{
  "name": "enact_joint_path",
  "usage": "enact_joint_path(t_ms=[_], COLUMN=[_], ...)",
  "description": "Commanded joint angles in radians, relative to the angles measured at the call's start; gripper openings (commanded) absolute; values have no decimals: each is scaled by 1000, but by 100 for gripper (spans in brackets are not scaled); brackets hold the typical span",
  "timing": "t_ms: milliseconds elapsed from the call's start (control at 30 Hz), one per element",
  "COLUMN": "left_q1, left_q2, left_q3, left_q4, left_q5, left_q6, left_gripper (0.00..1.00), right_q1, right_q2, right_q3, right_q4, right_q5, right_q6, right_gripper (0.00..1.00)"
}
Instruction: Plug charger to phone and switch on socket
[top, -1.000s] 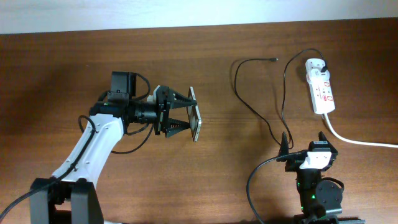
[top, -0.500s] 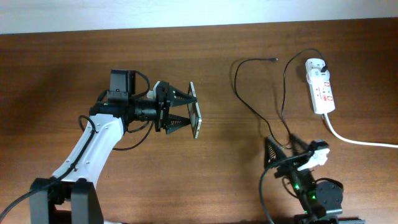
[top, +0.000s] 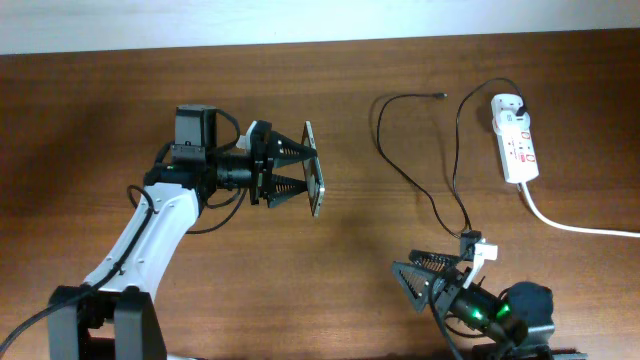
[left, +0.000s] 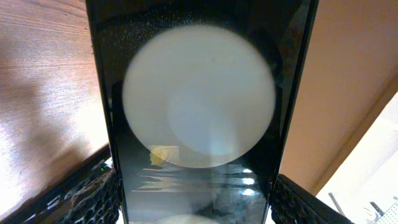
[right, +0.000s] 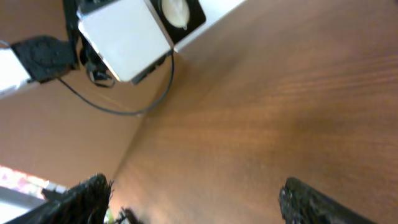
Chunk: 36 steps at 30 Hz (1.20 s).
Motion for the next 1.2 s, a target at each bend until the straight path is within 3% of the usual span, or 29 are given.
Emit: enact_joint_path(t_ms=[0,100,200,433,500,533,733,867,1067,1167], left_q1=[6,6,6,6,6,6,6,6,6,6], left_q2=[-3,-3,-3,-3,-3,-3,-3,-3,-3,-3], left_q3=[8,8,8,8,8,8,8,8,8,8], left_q4=[10,10,10,9,9,9,5,5,5,5], left_q5=[35,30,25,21,21,21,23,29,30,30], left_q6=[3,3,3,2,2,2,2,-4,-24,-24], left_gripper=[61,61,61,61,61,61,61,61,61,61], right_q1=[5,6,47,515,636,681,787,787,784,784], right_q2=[130,330,467,797,891,935,1133,1219,1242,1242], right_q3=[161,373,527,784,834,840,840,840,840,840], right_q4=[-85,-218,-275,-274,-239,-207,22,115,116,116], right_q5=[40,120,173,685,829,879,1052,1061,1061,1061], right_q6=[-171,-314,-344,-341,-339,-315,-233,-215,-216,-216], right_gripper=[90,90,89,89,92,99,99,99,58,46])
